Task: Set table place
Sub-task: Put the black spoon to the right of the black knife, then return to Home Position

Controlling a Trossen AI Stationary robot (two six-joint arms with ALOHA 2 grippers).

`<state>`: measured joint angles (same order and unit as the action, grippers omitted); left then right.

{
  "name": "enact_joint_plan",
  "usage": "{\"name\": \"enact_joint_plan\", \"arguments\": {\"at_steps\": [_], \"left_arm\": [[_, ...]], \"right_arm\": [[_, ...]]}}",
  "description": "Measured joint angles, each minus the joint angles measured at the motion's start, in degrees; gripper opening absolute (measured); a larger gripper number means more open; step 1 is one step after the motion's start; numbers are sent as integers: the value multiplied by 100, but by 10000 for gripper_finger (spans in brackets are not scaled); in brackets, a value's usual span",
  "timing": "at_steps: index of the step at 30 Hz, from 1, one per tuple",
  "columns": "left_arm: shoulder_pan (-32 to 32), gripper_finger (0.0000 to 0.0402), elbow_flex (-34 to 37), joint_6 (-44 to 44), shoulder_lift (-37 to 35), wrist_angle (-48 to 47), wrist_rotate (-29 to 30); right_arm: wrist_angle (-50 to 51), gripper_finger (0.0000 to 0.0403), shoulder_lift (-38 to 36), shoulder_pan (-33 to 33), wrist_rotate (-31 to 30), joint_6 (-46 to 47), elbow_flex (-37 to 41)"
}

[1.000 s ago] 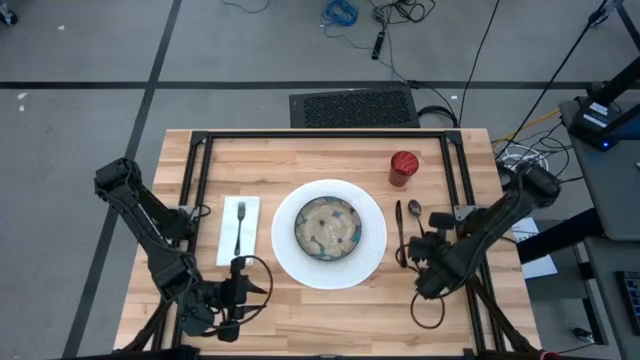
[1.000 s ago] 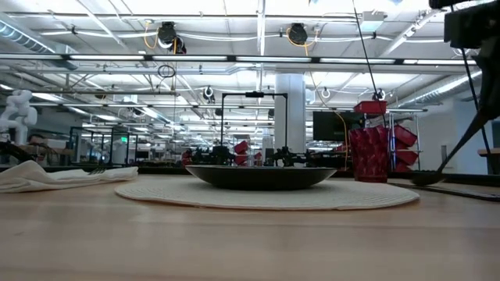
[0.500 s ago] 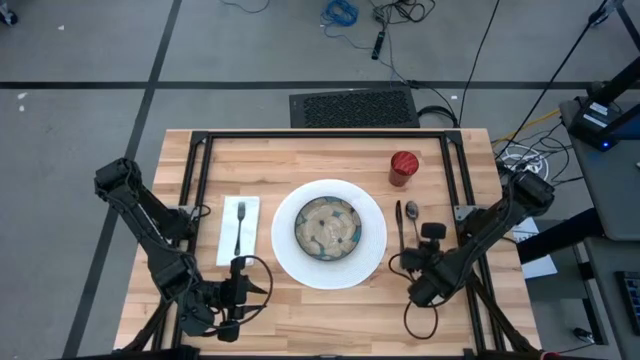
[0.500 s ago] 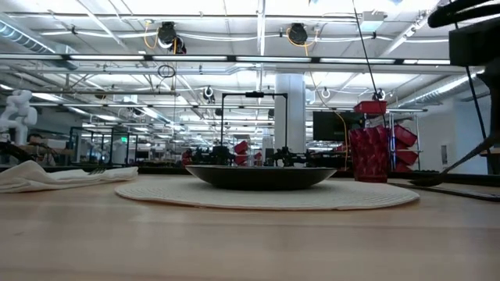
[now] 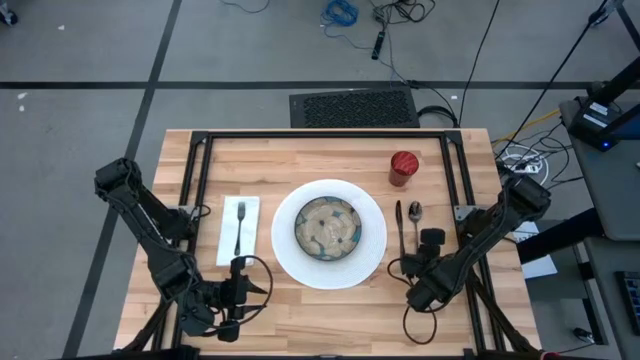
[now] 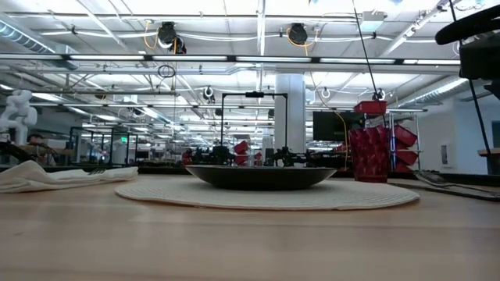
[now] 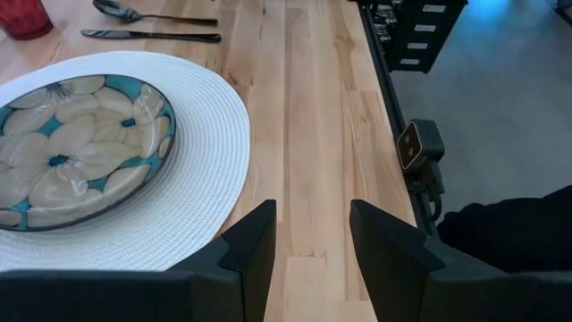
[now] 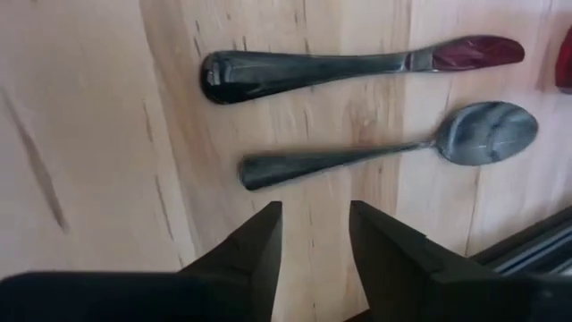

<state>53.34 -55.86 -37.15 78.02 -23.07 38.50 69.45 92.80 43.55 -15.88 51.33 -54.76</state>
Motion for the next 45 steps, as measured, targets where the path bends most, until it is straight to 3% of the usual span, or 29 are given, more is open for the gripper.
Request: {"name": "enact_joint_plan", "arguments": {"at_steps": [8,15,22,26,28,35,40,42,45], "left_arm": [[0,130,0,2,0,0,0],[0,130,0,7,0,-2,-2],[0,130,2,27,0,-6,156],[0,130,2,16,0,-7,329],[-5,130,2,4,0,-2,408],[-55,130,2,-134,50,26,769],[-329,130,2,-137,305,17,1627],[-552,130,2,-85,443,14,1712],[-1023,130,4,100,527,19,1366]], "right_arm": [[64,120,87,0,-66,148,2],[111,121,-110,-9,-525,773,-58],[553,121,-905,-9,-1859,1203,-334],[504,120,-1491,-21,-2882,1640,-337],[351,114,-1738,-108,-3113,1680,-339],[-374,80,-2083,-869,-3077,1072,-339],[-2080,67,-1959,-1879,-3013,-200,-280],[-2881,64,-1893,-2283,-2649,-921,-254],[-3805,62,-1869,-2818,-1702,-2149,-251]]}}
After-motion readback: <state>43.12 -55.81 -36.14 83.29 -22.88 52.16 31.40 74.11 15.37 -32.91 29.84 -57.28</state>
